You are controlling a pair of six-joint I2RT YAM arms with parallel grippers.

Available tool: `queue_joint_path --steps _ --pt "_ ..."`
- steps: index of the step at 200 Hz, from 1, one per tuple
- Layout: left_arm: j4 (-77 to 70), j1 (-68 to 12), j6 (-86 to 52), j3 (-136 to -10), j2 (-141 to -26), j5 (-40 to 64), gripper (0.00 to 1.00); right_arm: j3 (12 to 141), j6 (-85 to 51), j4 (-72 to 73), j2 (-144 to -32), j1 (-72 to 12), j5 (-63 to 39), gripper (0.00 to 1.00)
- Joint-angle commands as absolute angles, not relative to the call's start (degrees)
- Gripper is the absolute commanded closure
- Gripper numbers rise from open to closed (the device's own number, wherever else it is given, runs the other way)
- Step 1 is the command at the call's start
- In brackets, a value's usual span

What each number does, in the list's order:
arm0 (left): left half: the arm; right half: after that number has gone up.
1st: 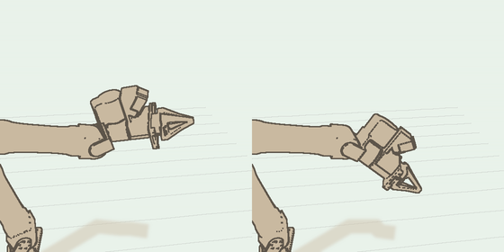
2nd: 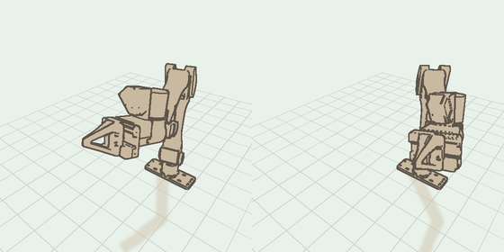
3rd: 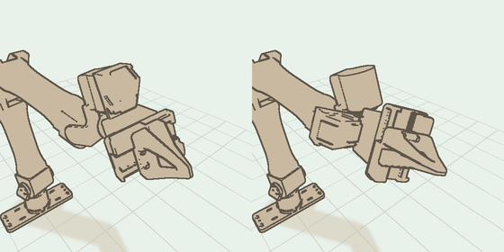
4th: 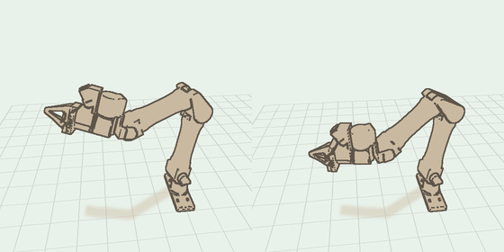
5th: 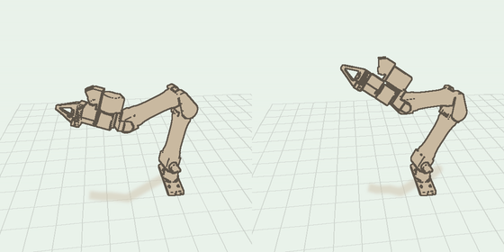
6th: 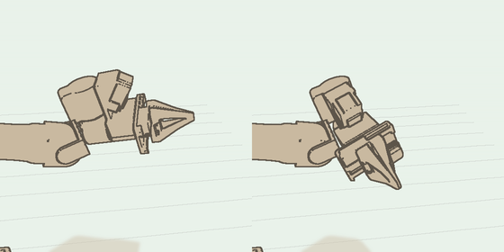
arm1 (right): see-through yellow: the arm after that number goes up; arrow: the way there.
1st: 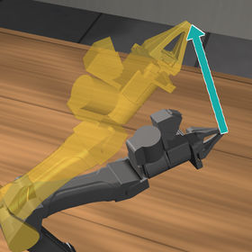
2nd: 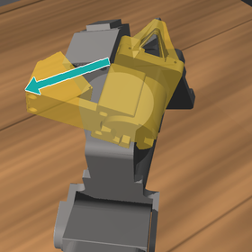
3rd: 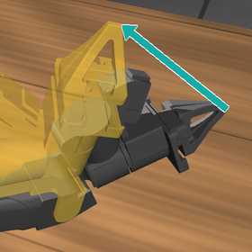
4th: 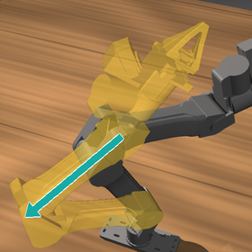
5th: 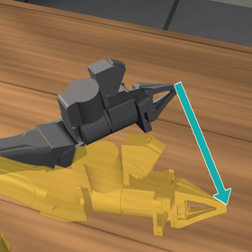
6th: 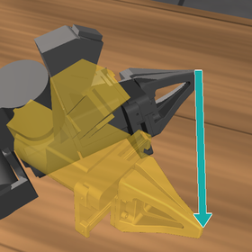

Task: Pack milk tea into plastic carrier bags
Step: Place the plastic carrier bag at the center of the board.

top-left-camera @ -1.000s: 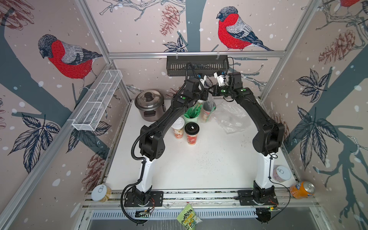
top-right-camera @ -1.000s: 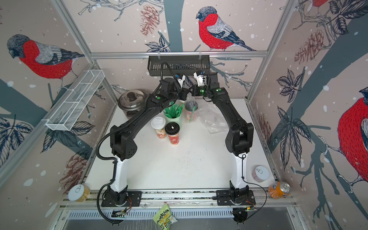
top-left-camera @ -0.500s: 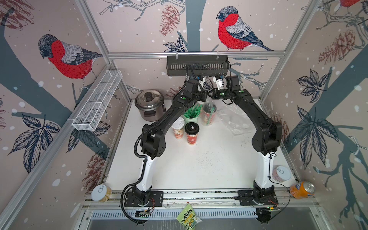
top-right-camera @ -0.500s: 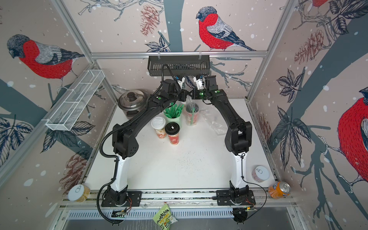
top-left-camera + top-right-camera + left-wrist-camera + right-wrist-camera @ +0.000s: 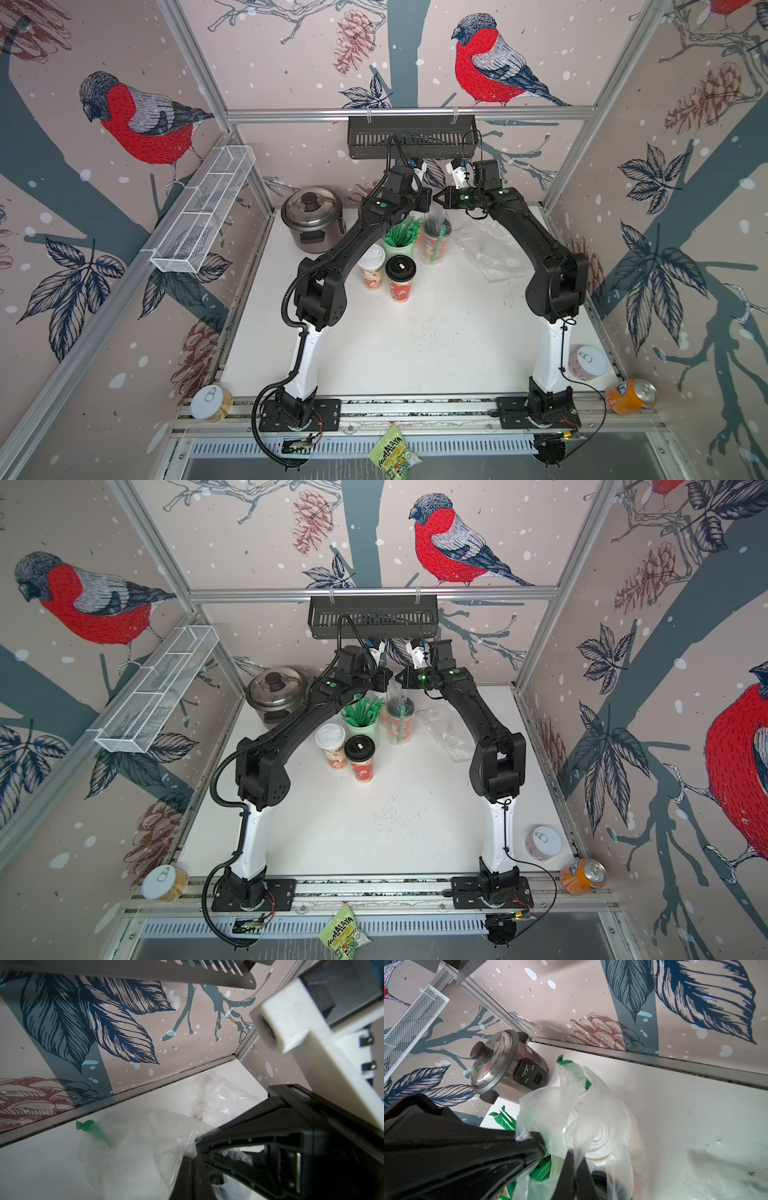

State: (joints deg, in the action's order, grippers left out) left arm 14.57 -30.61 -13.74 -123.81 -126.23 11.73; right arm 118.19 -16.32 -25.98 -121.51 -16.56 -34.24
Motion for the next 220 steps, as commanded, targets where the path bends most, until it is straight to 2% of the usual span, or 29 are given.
queue_joint_path --steps 1,97,107,131,165,190,204,220 --pt "15.0 -30.3 -13.1 -125.3 -126.8 10.8 1.0 117.8 -16.4 -25.9 -120.3 -16.7 -33.5 0.98" --pt "16.1 -30.1 -13.2 -127.2 -128.2 10.7 1.0 114.1 -16.2 -25.0 -116.9 -16.9 -31.8 0.98" --pt "16.3 -30.1 -13.2 -127.3 -128.2 10.9 0.93 114.1 -16.0 -25.1 -116.8 -16.7 -31.6 0.9" --pt "16.8 -30.1 -13.2 -127.2 -128.1 11.1 0.85 114.3 -15.9 -25.7 -116.7 -16.6 -31.4 0.76" --pt "18.2 -30.1 -12.7 -127.3 -127.4 9.7 0.54 114.4 -15.8 -26.4 -116.4 -16.6 -31.0 0.51" --pt "19.1 -30.1 -12.5 -127.2 -126.8 9.3 0.47 114.3 -15.7 -27.0 -115.8 -16.6 -30.2 0.31" --pt "19.5 -30.1 -12.4 -127.3 -126.2 9.3 0.4 114.0 -15.6 -27.3 -115.2 -16.7 -29.7 0.25" --pt "19.5 -30.1 -12.3 -127.2 -125.7 9.1 0.38 113.3 -15.4 -27.7 -114.3 -16.6 -28.9 0.18"
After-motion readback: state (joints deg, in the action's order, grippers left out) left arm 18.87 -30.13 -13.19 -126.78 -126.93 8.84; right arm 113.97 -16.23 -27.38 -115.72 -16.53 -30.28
